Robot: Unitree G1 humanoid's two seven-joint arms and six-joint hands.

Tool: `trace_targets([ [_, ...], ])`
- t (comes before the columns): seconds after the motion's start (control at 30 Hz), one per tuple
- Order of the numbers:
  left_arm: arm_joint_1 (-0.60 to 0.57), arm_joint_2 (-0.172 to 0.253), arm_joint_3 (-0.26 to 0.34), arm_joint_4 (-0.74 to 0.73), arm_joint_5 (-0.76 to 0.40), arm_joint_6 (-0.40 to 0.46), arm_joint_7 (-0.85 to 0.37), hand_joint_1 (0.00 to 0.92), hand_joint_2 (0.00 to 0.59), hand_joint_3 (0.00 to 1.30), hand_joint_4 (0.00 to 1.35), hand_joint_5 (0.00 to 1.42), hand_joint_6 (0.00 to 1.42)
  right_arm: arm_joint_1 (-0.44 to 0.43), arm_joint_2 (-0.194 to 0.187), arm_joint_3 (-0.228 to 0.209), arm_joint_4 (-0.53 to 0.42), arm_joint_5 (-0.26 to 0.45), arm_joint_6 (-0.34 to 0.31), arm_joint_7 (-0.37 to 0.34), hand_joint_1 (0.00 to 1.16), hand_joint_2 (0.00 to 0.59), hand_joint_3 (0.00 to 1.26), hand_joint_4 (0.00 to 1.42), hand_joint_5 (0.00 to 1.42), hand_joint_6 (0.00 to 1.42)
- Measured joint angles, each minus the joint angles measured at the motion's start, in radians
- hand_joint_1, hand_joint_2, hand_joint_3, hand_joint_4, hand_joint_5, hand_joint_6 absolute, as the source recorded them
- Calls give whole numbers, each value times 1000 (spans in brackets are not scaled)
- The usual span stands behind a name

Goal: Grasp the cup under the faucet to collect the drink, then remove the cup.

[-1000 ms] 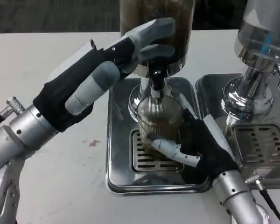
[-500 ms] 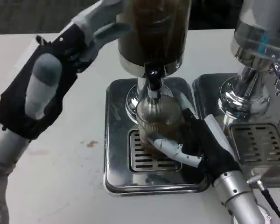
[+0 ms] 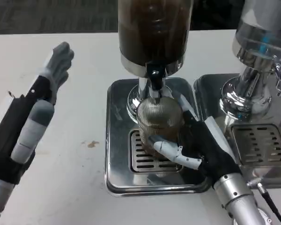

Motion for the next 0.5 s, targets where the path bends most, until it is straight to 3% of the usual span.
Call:
trace_targets([
  [0.1, 60, -17, 14, 21, 185, -77, 135, 0, 117, 0, 0, 0, 0, 5, 2, 0, 0, 0, -1, 0, 656, 250, 0, 0, 0, 0],
  [0.23, 112, -13, 17, 26, 412, -79, 286, 0, 108, 0, 0, 0, 0, 6, 4, 0, -1, 0, -2, 0, 655, 249, 0, 0, 0, 0],
  [0.33, 145, 25, -2, 26, 583, -41, 365, 0, 103, 0, 0, 0, 0, 6, 5, 0, -1, 0, -4, 0, 655, 248, 0, 0, 0, 0],
  [0.5, 166, 55, -58, 40, 672, 27, 420, 0, 101, 0, 0, 0, 0, 6, 7, 0, -1, 0, -8, 0, 655, 248, 0, 0, 0, 0],
])
